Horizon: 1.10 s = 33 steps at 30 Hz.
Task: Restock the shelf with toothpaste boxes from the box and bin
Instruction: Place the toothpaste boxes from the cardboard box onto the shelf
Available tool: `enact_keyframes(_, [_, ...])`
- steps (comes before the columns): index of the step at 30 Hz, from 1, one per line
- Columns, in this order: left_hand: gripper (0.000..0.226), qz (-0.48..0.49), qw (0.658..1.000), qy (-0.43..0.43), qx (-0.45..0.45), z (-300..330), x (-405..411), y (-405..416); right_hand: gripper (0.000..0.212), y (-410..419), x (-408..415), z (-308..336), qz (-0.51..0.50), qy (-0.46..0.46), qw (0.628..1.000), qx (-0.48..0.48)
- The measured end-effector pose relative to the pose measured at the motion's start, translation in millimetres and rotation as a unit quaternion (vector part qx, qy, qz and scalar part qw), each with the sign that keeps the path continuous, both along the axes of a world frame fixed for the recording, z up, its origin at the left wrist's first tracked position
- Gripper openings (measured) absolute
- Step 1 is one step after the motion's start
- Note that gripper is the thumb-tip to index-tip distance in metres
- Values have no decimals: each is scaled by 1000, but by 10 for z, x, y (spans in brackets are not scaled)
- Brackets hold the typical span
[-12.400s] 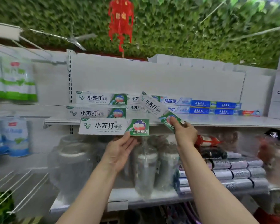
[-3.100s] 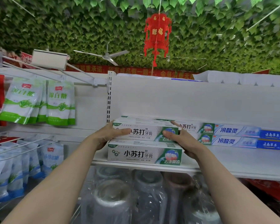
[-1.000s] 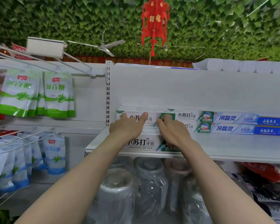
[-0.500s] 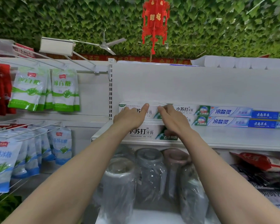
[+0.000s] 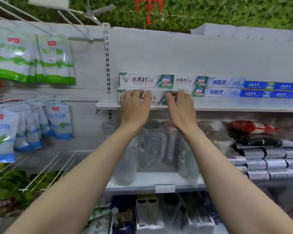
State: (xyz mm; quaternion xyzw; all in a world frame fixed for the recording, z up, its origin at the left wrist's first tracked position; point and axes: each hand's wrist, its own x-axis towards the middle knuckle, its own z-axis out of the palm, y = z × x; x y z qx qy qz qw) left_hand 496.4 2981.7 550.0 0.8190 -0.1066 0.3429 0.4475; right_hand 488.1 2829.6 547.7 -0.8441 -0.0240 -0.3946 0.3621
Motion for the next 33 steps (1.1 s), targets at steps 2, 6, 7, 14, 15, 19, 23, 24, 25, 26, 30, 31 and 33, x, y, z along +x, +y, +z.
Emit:
enact_keyframes(2, [38, -23, 998, 38, -37, -218, -127, 21, 48, 19, -110, -197, 6, 19, 1000, 8])
enact_keyframes(6, [36, -30, 991, 105, -80, -693, -304, 43, 54, 9, -194, -605, 34, 83, 996, 15])
enact_keyframes(7, [38, -30, 987, 128, -97, -813, -335, 46, 58, 14, -212, -701, 47, 101, 993, 26])
enact_keyframes(14, [46, 35, 951, 276, -131, -1700, -556, -35, 48, -70, -436, -1575, 144, 249, 955, 74])
enact_keyframes(15, [46, 45, 946, 292, -132, -1838, -599, -64, 47, -102, -468, -1714, 148, 273, 948, 73])
enact_keyframes(19, [45, 78, 920, 352, -156, -2474, -837, -166, 47, -207, -608, -2373, 167, 354, 919, 52])
enact_keyframes(23, [40, 100, 892, 408, -169, -3171, -1205, -149, 46, -217, -870, -3103, 177, 411, 893, 46])
enact_keyframes(24, [38, 103, 882, 425, -177, -3355, -1308, -133, 46, -204, -952, -3302, 183, 434, 881, 47])
enact_keyframes(25, [36, 107, 872, 439, -186, -3524, -1410, -112, 45, -192, -1030, -3489, 189, 456, 869, 45])
enact_keyframes(26, [34, 113, 864, 452, -192, -3694, -1500, -86, 43, -179, -1102, -3675, 196, 473, 858, 46])
enact_keyframes(30, [29, 151, 831, 489, -219, -4427, -1800, 47, 43, -110, -1344, -4422, 205, 543, 813, 46])
enact_keyframes(31, [30, 158, 818, 504, -229, -4632, -1873, 81, 44, -97, -1399, -4615, 202, 558, 804, 42])
enact_keyframes(33, [34, 169, 789, 535, -250, -5056, -2012, 134, 36, -76, -1505, -5015, 196, 587, 784, 44])
